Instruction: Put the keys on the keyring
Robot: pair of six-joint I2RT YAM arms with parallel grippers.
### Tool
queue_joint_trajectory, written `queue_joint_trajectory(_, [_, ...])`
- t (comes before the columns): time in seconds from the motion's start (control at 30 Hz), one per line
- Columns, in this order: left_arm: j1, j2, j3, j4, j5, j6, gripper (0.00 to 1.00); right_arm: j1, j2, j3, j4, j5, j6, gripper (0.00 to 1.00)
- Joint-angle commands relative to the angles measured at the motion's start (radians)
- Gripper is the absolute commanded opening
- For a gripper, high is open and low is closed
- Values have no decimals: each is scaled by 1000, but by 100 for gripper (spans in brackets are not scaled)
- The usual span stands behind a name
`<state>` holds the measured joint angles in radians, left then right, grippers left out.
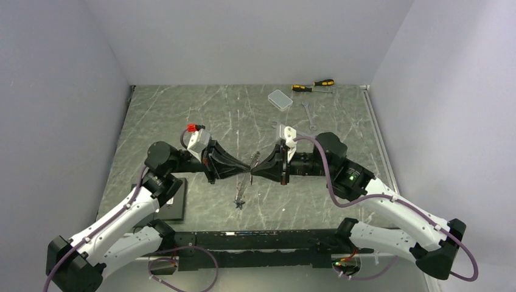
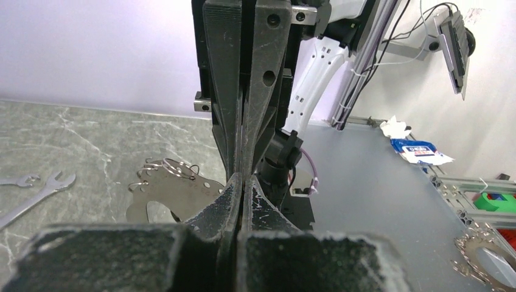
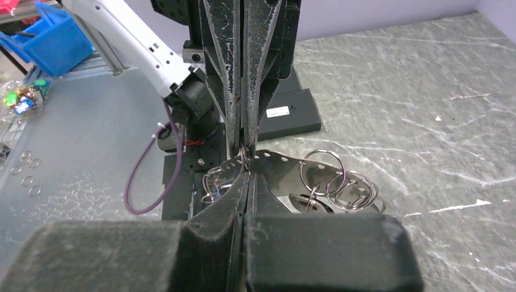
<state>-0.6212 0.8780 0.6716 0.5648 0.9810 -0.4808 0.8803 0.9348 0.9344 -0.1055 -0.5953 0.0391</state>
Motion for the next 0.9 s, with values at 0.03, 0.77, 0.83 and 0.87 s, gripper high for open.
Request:
queue_joint_trajectory(0.03, [-9, -40, -4, 183, -37, -65, 0, -4, 17, -27, 100, 27, 68, 0])
queue_joint_trajectory(0.77, [-10, -40, -42, 299, -164, -86, 0, -1, 66, -111, 394, 34, 296, 0])
queue_joint_trajectory(0.83, [-11, -34, -53, 338, -178, -108, 0, -1, 65, -135, 454, 42, 320, 0])
queue_joint_trajectory(0.87, [-10, -32, -57, 354, -186, -119, 0, -1, 69, -143, 482, 40, 332, 0])
